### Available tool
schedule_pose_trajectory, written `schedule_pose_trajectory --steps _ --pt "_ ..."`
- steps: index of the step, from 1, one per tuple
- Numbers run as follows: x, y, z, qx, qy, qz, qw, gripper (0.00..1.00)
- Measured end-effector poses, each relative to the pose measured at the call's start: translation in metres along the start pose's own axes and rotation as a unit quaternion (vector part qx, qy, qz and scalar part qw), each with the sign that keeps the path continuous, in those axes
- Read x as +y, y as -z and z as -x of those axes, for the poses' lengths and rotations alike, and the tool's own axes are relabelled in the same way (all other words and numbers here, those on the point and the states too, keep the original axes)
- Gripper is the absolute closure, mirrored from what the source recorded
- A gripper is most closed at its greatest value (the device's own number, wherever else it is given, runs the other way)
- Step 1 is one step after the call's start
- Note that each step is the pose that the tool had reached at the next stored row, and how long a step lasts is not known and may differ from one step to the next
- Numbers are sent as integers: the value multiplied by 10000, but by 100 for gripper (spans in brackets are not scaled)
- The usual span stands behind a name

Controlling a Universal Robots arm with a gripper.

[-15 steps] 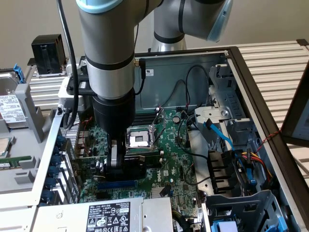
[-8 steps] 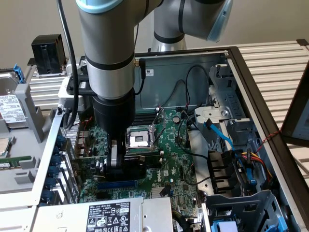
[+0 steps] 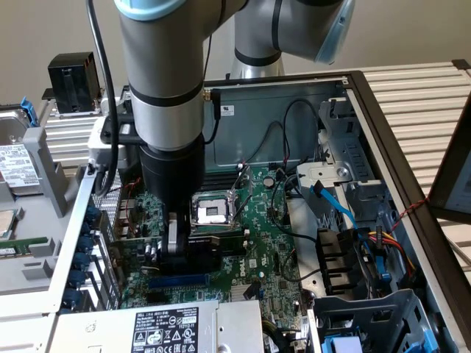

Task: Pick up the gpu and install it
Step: 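Insert the gpu into the slot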

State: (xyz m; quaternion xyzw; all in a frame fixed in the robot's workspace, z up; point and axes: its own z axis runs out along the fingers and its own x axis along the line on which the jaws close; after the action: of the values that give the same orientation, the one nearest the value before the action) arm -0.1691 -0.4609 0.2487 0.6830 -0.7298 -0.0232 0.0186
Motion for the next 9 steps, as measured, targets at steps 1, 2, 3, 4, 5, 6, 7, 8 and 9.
schedule_pose_trajectory --steps 1,2,3,4,5,6,7,8,9 --pt "2 -3 2 -1 0 0 10000 73" --pt "3 -6 3 -1 0 -1 10000 73" --pt "3 -9 2 -1 0 -1 10000 73" --pt "2 -13 3 -2 1 -1 10000 73" --pt "2 -17 3 -2 1 -1 10000 73" --pt "3 -20 3 -1 0 -1 10000 73" --pt "4 -22 2 0 0 0 10000 73" --pt "8 -23 3 -1 -1 0 10000 73" --pt "11 -24 3 -1 -1 0 10000 73"
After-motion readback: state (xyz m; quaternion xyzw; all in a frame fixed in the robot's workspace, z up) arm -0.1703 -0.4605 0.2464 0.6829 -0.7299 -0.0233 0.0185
